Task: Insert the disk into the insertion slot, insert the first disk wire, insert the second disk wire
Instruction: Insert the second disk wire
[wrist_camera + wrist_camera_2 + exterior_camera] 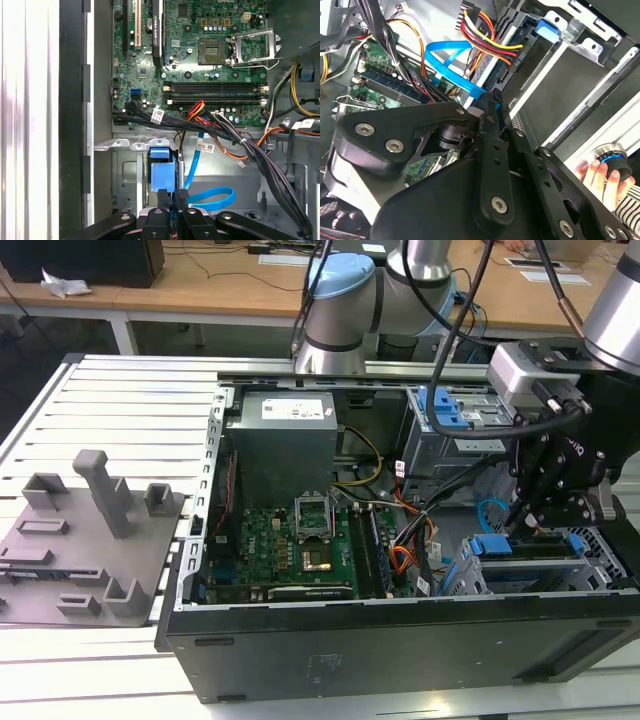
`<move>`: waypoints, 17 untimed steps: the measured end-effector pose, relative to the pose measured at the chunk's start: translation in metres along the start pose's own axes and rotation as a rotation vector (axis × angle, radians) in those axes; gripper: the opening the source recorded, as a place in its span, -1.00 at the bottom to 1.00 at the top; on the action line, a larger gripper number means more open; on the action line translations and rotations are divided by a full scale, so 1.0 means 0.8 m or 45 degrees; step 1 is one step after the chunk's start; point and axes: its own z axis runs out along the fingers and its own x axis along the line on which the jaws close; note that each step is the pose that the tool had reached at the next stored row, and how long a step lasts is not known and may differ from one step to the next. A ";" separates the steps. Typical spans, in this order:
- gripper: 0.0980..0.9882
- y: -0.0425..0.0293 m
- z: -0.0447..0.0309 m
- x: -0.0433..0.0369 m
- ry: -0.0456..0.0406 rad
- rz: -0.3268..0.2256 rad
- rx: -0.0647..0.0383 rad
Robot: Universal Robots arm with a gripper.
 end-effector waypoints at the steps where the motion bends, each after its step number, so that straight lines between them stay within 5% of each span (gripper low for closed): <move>1: -0.85 0.0000 0.0001 0.001 0.000 0.000 0.000; 10: -0.85 -0.0009 0.0007 0.017 0.000 0.000 0.000; 17: -0.85 -0.0091 0.0010 0.014 -0.014 0.000 0.000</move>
